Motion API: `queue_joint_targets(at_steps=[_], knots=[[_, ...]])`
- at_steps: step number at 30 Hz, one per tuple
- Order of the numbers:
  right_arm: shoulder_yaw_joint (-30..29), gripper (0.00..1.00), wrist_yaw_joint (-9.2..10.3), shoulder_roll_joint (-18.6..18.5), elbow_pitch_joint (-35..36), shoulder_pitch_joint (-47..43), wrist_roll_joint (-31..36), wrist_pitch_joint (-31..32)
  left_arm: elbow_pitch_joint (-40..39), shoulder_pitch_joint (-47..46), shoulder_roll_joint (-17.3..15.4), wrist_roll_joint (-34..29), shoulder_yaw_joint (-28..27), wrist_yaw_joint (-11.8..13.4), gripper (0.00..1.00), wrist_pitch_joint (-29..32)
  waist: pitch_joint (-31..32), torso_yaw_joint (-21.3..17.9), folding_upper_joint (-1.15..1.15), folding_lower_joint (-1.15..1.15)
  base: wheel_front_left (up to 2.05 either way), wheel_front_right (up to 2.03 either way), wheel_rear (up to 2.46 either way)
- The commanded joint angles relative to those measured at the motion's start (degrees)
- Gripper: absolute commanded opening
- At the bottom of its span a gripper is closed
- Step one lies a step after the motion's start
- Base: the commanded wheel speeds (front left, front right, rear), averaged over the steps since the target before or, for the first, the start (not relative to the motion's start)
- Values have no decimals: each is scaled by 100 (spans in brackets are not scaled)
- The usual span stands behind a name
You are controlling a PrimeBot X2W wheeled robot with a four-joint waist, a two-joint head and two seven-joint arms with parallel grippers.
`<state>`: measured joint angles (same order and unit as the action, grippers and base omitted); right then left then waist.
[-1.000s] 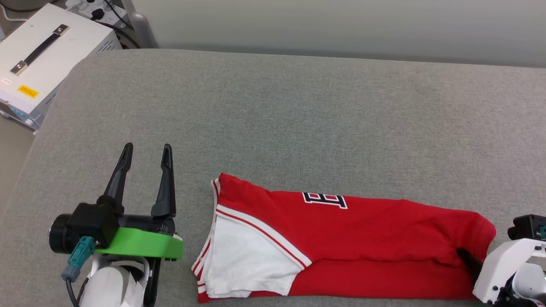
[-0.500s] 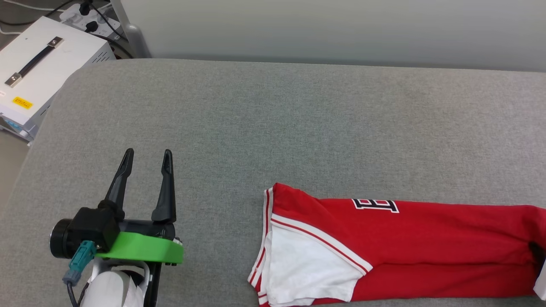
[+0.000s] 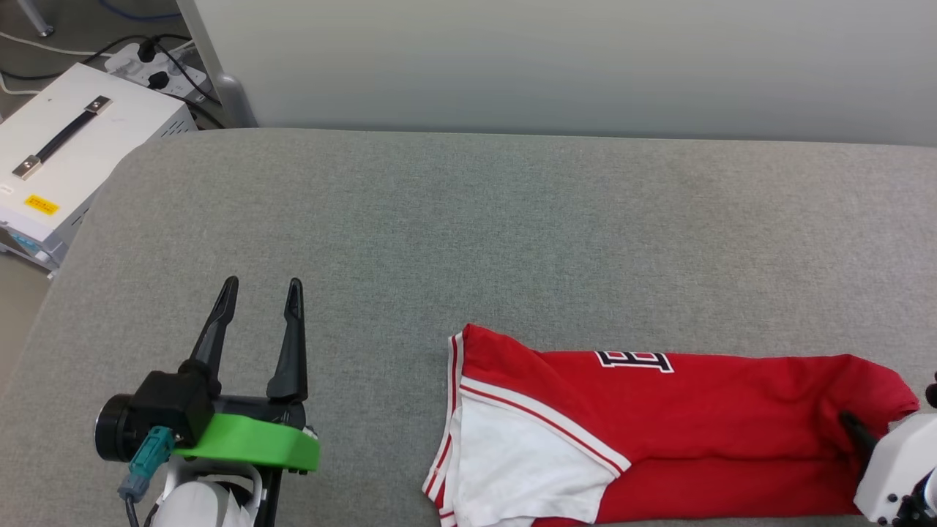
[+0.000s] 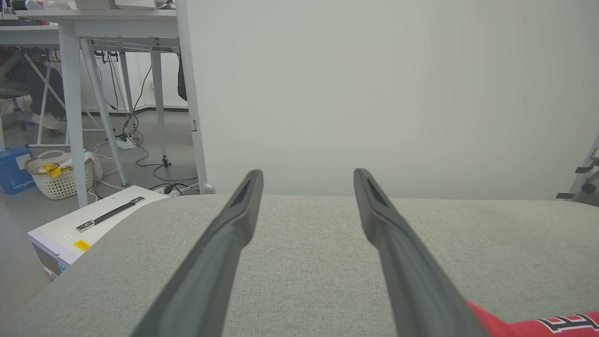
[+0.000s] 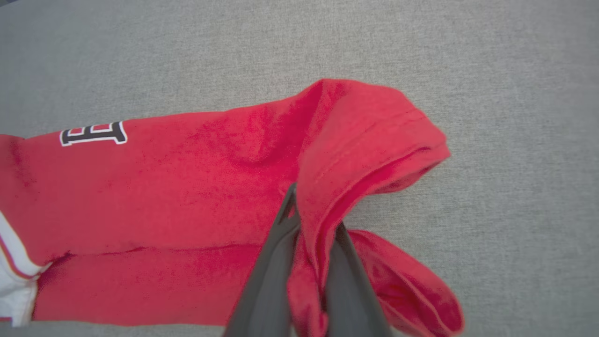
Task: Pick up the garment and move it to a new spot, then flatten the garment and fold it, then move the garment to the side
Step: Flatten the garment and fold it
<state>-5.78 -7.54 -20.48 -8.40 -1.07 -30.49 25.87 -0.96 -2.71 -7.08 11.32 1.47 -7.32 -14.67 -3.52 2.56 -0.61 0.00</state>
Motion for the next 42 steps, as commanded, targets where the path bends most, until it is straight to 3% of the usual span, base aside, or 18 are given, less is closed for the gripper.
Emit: queue_joint_targets(at_steps=[1, 11, 17, 34, 35, 36, 42], knots=[[49, 0, 5, 133, 163, -78, -32, 89, 8, 108, 16, -2, 11, -16, 100, -33, 44, 23, 61, 0, 0, 0, 0], [682, 0, 5, 1139, 1123, -118, -57, 811, 34, 177, 25, 33, 33, -16, 100, -33, 133, 204, 61, 0, 0, 0, 0], [1304, 0, 5, 1575, 1264, 83, -119, 1009, 48, 151, 31, 49, 13, -16, 100, -33, 125, 375, 61, 0, 0, 0, 0], [2412, 0, 5, 1759, -59, 831, -18, 207, -17, 90, 57, 86, 50, -16, 100, -33, -1, 908, 61, 0, 0, 0, 0], [2436, 35, 5, 1759, -133, 871, -33, 134, -8, 91, 56, 88, 55, -16, 100, -33, -10, 927, 61, 0, 0, 0, 0], [2476, 100, 5, 1759, -215, 919, -53, 44, 3, 88, 55, 93, 57, -16, 100, -33, -19, 943, 61, 0, 0, 0, 0], [2810, 100, 5, 1760, -354, 1133, -365, -281, 33, 101, 54, 100, 44, -16, 100, -33, -24, 972, 61, 0, 0, 0, 0]])
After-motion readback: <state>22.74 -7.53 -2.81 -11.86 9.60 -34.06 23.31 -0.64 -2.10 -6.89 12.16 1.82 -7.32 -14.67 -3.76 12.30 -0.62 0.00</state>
